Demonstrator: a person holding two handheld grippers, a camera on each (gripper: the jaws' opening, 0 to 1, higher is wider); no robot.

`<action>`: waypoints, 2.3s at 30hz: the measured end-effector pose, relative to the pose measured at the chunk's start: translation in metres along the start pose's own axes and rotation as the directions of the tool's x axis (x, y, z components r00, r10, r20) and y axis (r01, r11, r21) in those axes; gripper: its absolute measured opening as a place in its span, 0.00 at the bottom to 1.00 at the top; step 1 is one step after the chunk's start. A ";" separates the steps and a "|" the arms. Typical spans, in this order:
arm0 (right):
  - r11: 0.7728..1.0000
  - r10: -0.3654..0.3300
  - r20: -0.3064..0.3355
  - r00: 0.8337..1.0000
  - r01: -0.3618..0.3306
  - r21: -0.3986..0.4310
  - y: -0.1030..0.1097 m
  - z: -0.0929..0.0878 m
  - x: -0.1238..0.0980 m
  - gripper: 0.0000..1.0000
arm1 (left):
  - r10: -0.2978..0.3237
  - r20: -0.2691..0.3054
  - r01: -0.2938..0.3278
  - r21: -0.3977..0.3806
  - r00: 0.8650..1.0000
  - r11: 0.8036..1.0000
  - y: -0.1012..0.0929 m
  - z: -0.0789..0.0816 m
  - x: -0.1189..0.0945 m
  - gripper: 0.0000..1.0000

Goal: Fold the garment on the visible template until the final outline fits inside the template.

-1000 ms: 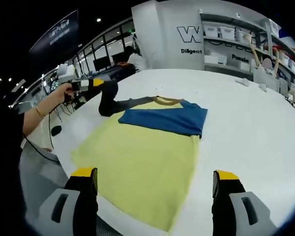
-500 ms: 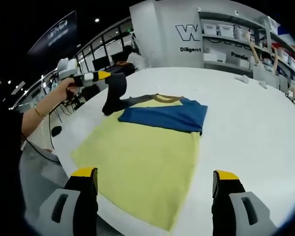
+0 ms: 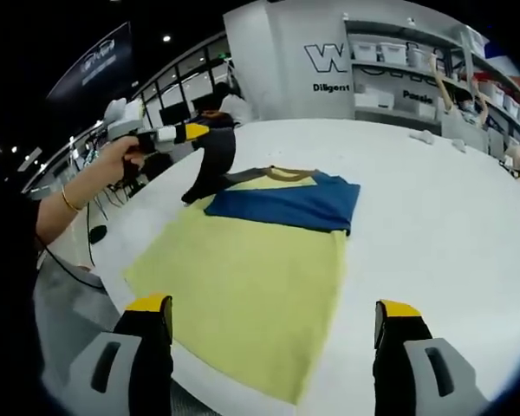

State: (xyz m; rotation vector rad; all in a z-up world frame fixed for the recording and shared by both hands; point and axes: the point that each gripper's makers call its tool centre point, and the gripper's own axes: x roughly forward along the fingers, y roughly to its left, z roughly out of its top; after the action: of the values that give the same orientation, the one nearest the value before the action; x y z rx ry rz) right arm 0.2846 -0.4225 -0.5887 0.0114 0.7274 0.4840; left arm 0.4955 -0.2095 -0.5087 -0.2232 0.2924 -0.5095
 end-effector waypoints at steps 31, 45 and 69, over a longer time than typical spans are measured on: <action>0.999 -0.034 -0.021 0.999 0.035 0.019 -0.006 -0.012 -0.002 0.95 | -0.074 -0.114 0.079 0.047 0.991 0.996 -0.050 -0.064 0.048 0.01; 0.997 -0.053 -0.028 0.998 0.054 0.049 -0.014 -0.021 0.003 0.95 | -0.127 -0.192 0.145 0.084 0.973 0.986 -0.068 -0.119 0.074 0.01; 0.997 -0.050 -0.048 0.998 0.052 0.053 -0.017 -0.025 0.005 0.95 | -0.023 -0.225 0.046 0.098 0.974 0.994 -0.043 -0.136 0.077 0.53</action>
State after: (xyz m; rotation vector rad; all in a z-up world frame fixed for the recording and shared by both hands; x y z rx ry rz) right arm 0.2789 -0.4396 -0.6136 0.0323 0.7844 0.4168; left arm 0.4959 -0.3034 -0.6405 -0.0702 0.4815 -0.5834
